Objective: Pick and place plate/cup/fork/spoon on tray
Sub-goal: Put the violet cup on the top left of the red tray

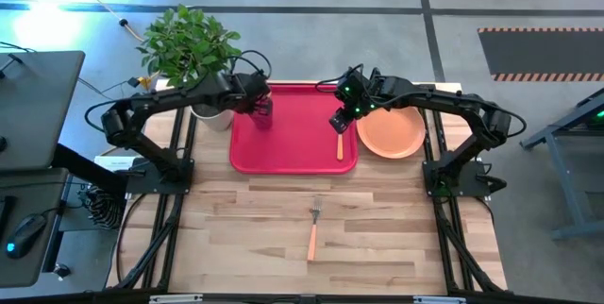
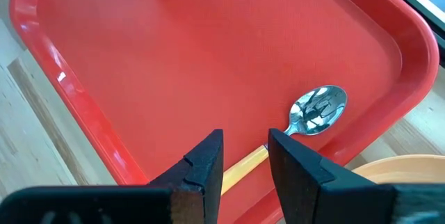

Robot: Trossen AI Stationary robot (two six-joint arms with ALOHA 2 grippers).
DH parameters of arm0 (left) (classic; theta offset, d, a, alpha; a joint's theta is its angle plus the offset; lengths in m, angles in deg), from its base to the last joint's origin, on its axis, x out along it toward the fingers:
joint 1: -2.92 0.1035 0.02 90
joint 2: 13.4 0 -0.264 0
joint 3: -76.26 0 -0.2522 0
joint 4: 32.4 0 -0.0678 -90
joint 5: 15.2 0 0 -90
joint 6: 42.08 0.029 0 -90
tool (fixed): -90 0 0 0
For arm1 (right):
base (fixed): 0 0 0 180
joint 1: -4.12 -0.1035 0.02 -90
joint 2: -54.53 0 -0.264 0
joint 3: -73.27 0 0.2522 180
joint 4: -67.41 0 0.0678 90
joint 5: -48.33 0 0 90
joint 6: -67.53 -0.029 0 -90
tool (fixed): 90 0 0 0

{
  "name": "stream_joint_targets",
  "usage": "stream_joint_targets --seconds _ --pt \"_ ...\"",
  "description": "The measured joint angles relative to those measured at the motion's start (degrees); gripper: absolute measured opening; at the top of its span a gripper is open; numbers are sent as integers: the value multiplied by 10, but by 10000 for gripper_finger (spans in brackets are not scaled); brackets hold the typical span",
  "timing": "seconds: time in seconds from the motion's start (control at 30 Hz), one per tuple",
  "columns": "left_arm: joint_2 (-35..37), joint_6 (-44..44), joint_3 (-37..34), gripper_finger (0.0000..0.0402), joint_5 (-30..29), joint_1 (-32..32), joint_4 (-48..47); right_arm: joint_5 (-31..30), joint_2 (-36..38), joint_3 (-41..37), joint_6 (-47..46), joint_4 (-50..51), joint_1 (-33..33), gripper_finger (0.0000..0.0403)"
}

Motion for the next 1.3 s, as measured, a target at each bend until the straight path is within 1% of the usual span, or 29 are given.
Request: stream_joint_targets --seconds 0.13,0.33,0.6,0.83,1.1,1.3 --pt "0 16 0 6 -15 15 2 0 0 0 1 0 0 105" --pt "0 20 0 6 -15 34 7 0 0 0 1 0 0 105" --pt "-2 20 -1 6 -16 53 45 0 0 0 1 0 0 105" --pt "-13 34 0 6 -10 69 49 0 0 0 1 0 0 105" --pt "-14 38 0 6 -15 72 57 0 0 0 1 0 0 105" --pt "-14 19 0 8 -20 73 59 0 0 0 1 0 0 105"
